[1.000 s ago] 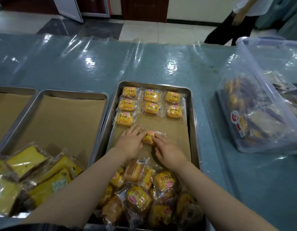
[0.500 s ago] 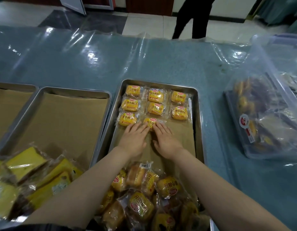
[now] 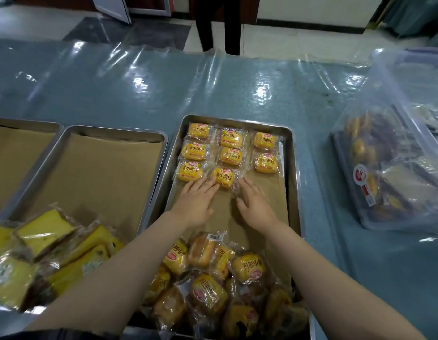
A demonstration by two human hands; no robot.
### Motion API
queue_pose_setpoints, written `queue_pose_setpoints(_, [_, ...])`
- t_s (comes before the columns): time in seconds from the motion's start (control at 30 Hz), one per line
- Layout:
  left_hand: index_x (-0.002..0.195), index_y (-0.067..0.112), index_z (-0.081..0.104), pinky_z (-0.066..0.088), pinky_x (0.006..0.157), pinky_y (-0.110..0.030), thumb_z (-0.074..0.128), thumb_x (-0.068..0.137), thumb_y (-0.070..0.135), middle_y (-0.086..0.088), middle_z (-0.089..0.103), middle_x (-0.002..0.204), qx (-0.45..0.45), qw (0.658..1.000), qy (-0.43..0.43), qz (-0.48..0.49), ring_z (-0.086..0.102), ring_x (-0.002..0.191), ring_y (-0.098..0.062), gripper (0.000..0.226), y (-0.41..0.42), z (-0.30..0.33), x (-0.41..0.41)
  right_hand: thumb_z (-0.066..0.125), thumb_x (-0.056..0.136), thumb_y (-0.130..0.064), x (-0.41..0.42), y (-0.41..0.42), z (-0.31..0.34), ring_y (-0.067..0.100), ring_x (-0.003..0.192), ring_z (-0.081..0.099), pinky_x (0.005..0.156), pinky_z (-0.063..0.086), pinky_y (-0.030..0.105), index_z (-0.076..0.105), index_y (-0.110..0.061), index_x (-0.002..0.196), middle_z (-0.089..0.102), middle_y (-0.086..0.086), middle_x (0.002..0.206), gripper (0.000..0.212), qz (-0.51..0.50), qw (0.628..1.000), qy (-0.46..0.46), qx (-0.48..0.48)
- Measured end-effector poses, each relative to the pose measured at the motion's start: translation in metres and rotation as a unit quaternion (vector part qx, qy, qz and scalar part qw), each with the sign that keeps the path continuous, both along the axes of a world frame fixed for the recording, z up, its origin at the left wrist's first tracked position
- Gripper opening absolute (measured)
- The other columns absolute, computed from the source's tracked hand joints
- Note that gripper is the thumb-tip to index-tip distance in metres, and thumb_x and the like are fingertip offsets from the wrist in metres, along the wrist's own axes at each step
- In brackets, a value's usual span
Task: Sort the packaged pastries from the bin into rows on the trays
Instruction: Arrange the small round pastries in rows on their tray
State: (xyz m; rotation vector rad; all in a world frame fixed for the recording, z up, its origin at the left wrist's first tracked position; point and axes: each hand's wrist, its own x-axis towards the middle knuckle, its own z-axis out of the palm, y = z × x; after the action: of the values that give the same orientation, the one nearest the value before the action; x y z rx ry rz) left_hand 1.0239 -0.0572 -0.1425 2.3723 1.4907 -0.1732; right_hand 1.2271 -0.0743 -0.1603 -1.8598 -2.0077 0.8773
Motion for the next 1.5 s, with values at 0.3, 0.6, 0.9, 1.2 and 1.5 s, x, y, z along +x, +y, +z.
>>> queue_pose_setpoints(0.3, [0.147,0.029,0.037,0.013,0.119,-0.038,0.045,0.099,0.025,0.009,0.033,0.154,-0.062,0.988,-0.132,0.045,0.022,0.144,-0.011,0.049,-0.051,0.008,0.000,0.049,0.098,-0.016,0.022,-0.053,0.006,0.012,0.139,0.033,0.118,0.026,0.041,0.046,-0.028,0.143,0.044,-0.008,0.148,0.046,0.003,0.999,0.031,-0.030])
queue_pose_setpoints(0.6, [0.125,0.040,0.061,0.027,0.114,-0.037,0.046,0.098,0.033,0.017,0.064,0.121,-0.101,0.985,-0.104,-0.091,0.053,0.116,-0.007,0.031,-0.089,0.022,0.029,0.060,0.086,-0.018,0.036,-0.095,0.019,0.005,0.100,0.051,0.090,0.047,0.029,0.058,-0.030,0.094,0.055,-0.013,0.101,0.014,0.033,0.996,0.054,-0.065])
queue_pose_setpoints(0.9, [0.137,0.038,0.051,0.013,0.118,-0.037,0.041,0.098,0.030,0.011,0.057,0.136,-0.040,0.989,-0.039,-0.140,0.039,0.134,-0.012,0.041,-0.109,0.017,0.029,0.066,0.086,-0.041,0.048,-0.117,0.028,0.012,0.109,0.048,0.092,0.045,0.029,0.053,-0.025,0.121,0.052,-0.009,0.115,0.041,0.037,0.995,-0.062,-0.066])
queue_pose_setpoints(1.2, [0.140,0.034,0.048,0.005,0.119,-0.041,0.040,0.098,0.042,0.013,0.037,0.151,-0.031,0.988,-0.057,-0.144,0.026,0.141,-0.011,0.043,-0.125,0.021,0.027,0.059,0.087,-0.057,0.026,-0.101,0.016,0.021,0.109,0.053,0.091,0.047,0.036,0.052,-0.019,0.119,0.057,0.002,0.115,0.050,-0.057,0.975,-0.210,0.038])
queue_pose_setpoints(1.5, [0.143,0.035,0.041,-0.004,0.121,-0.044,0.036,0.100,0.045,0.018,0.032,0.154,-0.049,0.983,-0.051,-0.171,0.019,0.145,-0.004,0.045,-0.118,0.021,0.028,0.050,0.098,-0.034,0.021,-0.098,0.024,0.018,0.078,0.061,0.069,0.055,0.035,0.066,-0.017,0.103,0.067,0.000,0.088,0.024,-0.072,0.990,-0.106,-0.053])
